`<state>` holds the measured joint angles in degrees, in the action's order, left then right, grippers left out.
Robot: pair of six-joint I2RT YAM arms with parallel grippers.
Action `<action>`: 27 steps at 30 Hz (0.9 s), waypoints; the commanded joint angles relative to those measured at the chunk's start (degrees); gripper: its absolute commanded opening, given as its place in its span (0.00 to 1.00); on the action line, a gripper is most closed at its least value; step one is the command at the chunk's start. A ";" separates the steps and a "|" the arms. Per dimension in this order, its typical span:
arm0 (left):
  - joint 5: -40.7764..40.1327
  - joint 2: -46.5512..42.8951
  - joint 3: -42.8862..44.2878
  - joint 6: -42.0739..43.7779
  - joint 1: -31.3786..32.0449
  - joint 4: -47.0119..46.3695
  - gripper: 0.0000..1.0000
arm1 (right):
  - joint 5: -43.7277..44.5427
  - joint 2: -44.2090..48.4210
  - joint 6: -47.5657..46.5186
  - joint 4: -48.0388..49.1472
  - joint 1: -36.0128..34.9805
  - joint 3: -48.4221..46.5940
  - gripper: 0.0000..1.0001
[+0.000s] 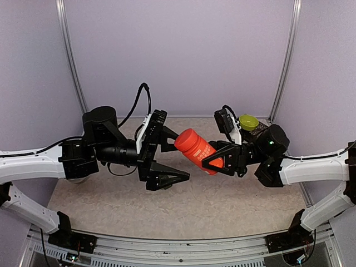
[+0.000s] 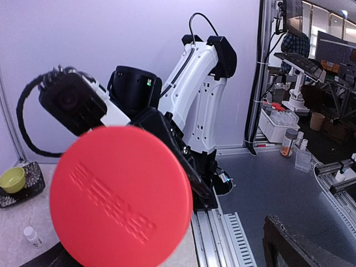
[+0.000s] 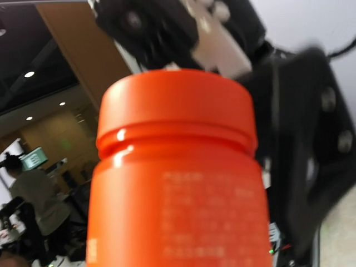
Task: Sort the pills into containers
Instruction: Screw the lid of the pill bottle onto the pill bottle.
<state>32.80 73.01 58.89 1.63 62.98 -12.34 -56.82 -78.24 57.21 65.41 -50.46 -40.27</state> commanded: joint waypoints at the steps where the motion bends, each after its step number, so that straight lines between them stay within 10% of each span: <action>1: -3.15 -2.39 -2.85 -5.05 -0.35 -0.23 0.99 | 4.18 2.68 -6.49 -5.78 0.29 -2.86 0.00; 13: -21.99 -6.78 -5.74 -20.77 0.54 -4.35 0.99 | 21.33 12.71 -41.01 -41.30 0.29 -7.24 0.00; 27: -27.49 -2.37 3.03 -26.44 1.29 -0.41 0.99 | 28.96 13.12 -46.86 -44.80 -0.29 -6.53 0.00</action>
<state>5.74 68.64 59.48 -23.64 63.55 -13.52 -29.21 -65.34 11.90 20.29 -50.46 -46.00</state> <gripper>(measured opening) 0.988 0.531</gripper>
